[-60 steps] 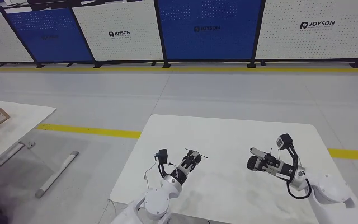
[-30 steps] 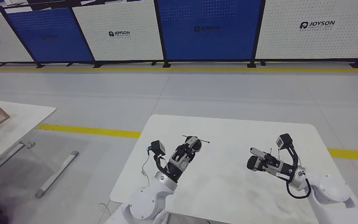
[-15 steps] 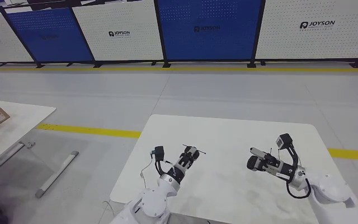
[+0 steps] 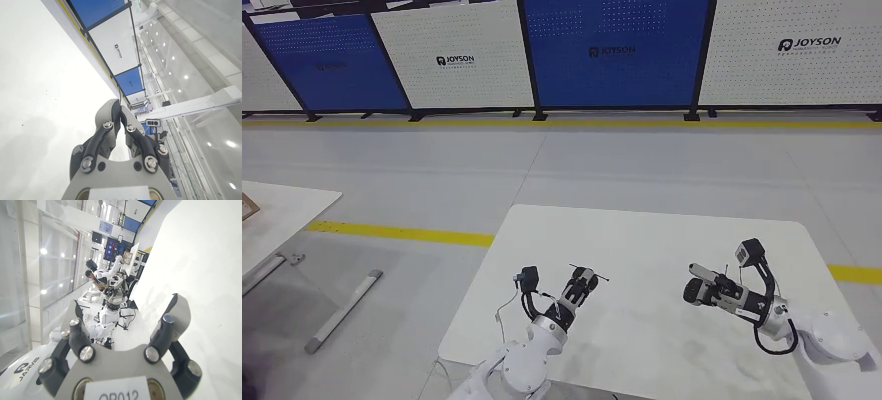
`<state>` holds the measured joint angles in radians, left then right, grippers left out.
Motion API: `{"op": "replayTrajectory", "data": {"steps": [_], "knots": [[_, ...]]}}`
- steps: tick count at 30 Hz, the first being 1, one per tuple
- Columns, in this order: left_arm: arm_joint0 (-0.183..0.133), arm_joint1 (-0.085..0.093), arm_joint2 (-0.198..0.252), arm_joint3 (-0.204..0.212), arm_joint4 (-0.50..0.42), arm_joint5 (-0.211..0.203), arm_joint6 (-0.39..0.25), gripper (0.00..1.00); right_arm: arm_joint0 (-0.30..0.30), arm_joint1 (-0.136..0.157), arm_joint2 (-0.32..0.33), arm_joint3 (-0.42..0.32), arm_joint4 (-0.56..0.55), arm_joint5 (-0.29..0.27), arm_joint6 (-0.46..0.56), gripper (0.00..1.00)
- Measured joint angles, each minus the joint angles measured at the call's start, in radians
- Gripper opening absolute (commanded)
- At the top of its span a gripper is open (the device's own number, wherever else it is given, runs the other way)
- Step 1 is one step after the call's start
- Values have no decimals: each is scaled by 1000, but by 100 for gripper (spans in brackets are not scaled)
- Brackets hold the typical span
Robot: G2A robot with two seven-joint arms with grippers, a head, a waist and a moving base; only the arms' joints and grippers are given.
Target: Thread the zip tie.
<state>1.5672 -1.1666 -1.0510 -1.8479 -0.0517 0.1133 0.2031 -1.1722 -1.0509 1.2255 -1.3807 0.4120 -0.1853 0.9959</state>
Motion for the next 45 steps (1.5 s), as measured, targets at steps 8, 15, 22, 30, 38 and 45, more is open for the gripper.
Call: {"op": "replayTrajectory", "data": {"steps": [8, 15, 22, 30, 38, 45], "knots": [[2, -2, -3, -14, -4, -36, -3, 0, 0, 0, 0, 0, 0, 0, 0, 100], [42, -5, -33, -123, -27, -153, 22, 0, 0, 0, 0, 0, 0, 0, 0, 100], [92, -7, -46, -224, -16, -232, 45, 0, 0, 0, 0, 0, 0, 0, 0, 100], [93, -7, -45, -226, -17, -232, 47, 0, 0, 0, 0, 0, 0, 0, 0, 100], [96, -11, -54, -243, -66, -286, 20, 0, 0, 0, 0, 0, 0, 0, 0, 100], [152, -7, -75, -292, -70, -389, -27, 0, 0, 0, 0, 0, 0, 0, 0, 100]]}}
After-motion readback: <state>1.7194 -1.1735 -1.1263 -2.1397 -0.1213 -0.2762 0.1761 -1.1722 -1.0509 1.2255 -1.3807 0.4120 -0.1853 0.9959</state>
